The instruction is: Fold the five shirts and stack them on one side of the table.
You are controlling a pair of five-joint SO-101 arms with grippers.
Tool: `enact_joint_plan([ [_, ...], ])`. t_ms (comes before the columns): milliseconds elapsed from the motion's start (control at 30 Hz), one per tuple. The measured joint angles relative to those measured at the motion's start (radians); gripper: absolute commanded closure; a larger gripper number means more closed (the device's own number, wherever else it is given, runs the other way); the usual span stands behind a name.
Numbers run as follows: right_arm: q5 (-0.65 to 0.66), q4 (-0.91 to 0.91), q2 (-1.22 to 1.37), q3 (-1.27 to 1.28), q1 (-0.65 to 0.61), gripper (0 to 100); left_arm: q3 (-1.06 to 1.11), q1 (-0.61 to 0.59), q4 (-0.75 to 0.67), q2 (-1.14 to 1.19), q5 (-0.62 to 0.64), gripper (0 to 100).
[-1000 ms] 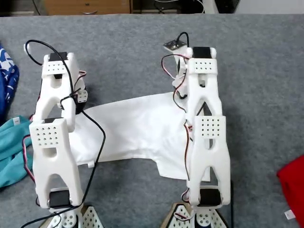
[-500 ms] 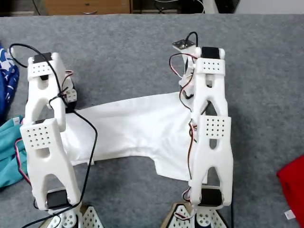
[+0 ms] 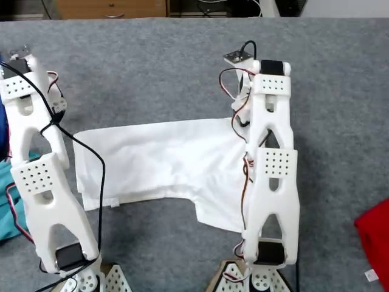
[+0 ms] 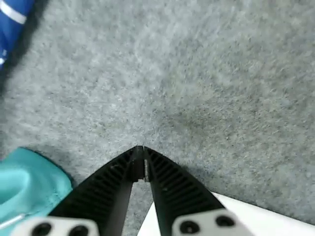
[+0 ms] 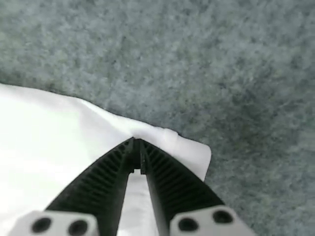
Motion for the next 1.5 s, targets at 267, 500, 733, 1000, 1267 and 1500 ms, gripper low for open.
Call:
enact_joint_plan([
  [267,0.000,0.009,-0.060,-0.063,0.011,99.1,-0.040,0.098,0.089,0.000,0.055,98],
  [500,0.020,0.009,-0.296,0.060,-0.012,99.0,-0.015,0.236,0.094,-0.060,0.055,98],
  [733,0.244,0.012,-0.713,0.433,-0.038,99.0,0.361,0.402,0.094,-0.433,-0.020,98],
  [1000,0.511,-0.068,-1.327,1.145,-0.100,94.7,0.901,0.423,0.005,-0.930,-0.037,98],
  [1267,0.773,-0.255,-1.835,1.935,-0.153,90.7,1.439,0.311,-0.153,-1.418,-0.152,98],
  [1500,0.790,-0.327,-1.956,2.265,-0.230,78.7,1.623,0.184,-0.172,-1.718,-0.160,98],
])
